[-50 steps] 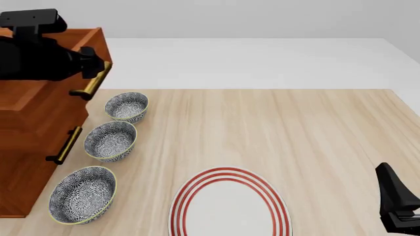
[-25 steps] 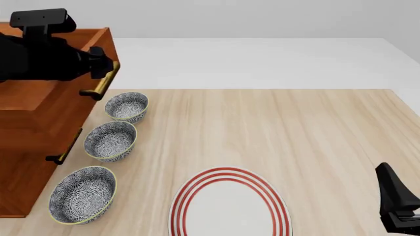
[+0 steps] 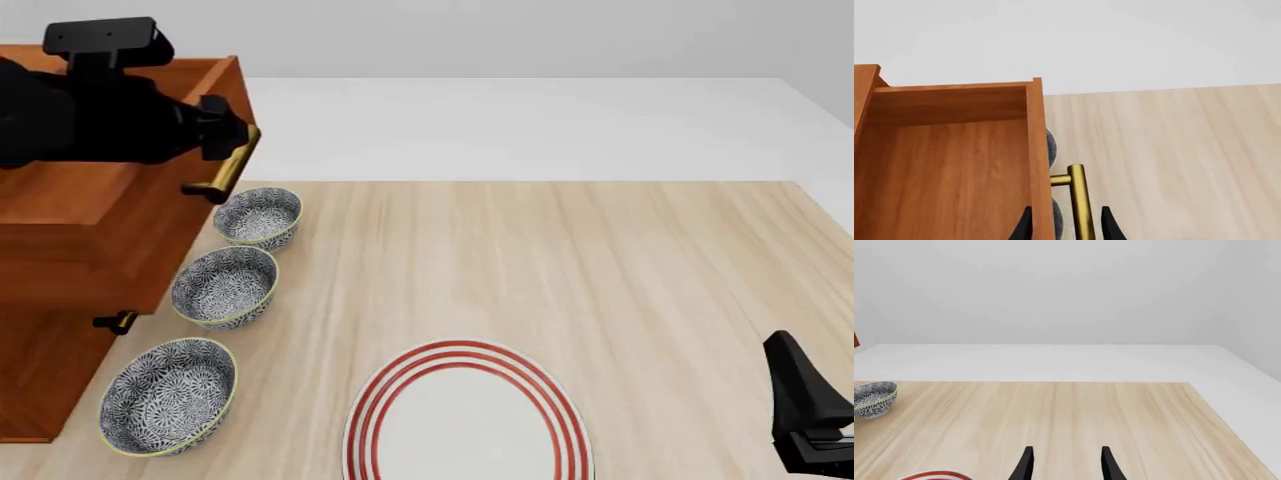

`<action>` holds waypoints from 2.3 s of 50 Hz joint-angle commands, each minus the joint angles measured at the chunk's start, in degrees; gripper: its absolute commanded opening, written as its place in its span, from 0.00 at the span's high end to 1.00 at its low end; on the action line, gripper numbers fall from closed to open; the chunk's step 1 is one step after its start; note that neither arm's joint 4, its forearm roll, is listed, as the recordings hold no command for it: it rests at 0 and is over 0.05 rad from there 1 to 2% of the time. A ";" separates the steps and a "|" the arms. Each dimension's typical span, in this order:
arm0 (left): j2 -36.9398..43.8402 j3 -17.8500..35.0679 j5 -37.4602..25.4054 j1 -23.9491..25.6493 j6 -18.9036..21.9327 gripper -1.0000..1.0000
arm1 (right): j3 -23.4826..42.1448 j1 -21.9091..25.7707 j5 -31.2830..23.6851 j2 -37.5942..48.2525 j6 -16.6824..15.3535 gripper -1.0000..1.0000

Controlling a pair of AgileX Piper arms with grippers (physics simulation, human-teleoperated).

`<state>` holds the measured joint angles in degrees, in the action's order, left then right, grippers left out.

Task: Open the top drawer of the cabinet.

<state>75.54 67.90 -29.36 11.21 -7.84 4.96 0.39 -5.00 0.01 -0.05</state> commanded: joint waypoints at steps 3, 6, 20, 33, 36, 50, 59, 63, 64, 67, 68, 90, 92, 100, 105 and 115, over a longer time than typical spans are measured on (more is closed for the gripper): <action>3.71 -2.13 0.55 1.85 2.08 0.00 | 0.00 0.00 0.00 0.00 0.01 0.00; 3.86 -2.06 0.72 2.21 2.09 0.00 | 0.00 0.00 0.00 0.00 0.00 0.00; 4.62 -1.78 0.95 3.31 1.98 0.00 | 0.00 0.01 -0.01 0.00 0.00 0.00; 4.99 -2.21 1.63 4.13 1.39 0.00 | 0.00 0.01 0.00 0.00 0.00 0.00; 5.10 -2.19 1.77 4.51 1.36 0.00 | 0.00 0.00 0.00 0.00 0.00 0.00; 5.62 -2.89 3.48 6.89 -0.24 0.00 | 0.00 0.01 0.01 0.00 0.00 0.00; 5.85 -3.00 3.87 7.92 -0.54 0.00 | 0.00 0.00 0.01 0.00 0.01 0.00; 5.87 -2.97 3.87 8.18 -0.66 0.00 | 0.00 0.01 0.00 0.00 -0.01 0.00; 5.87 -2.98 3.92 8.22 -0.70 0.00 | 0.00 -0.01 0.00 0.00 0.00 0.00; 5.98 -3.02 4.09 8.37 -0.63 0.00 | 0.00 0.00 0.00 0.00 -0.01 0.00; 5.97 -2.97 4.07 8.55 -0.71 0.00 | 0.00 0.01 0.00 0.00 0.01 0.00; 5.59 -1.74 3.40 10.13 -1.29 0.00 | 0.00 0.00 0.00 0.00 0.01 0.00; 5.20 -1.20 3.05 10.06 -1.23 0.00 | 0.00 0.00 0.00 0.00 0.00 0.00; 3.72 1.07 1.74 9.66 -1.01 0.00 | 0.00 0.01 0.00 0.00 0.01 0.00; 3.11 2.57 0.87 9.35 -0.60 0.00 | 0.00 0.00 0.01 0.00 -0.01 0.00; 1.87 4.20 -0.14 8.94 -0.32 0.00 | 0.00 0.01 0.00 0.00 0.00 0.00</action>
<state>77.22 69.91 -29.42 17.29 -12.00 4.96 0.39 -5.00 0.01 -0.05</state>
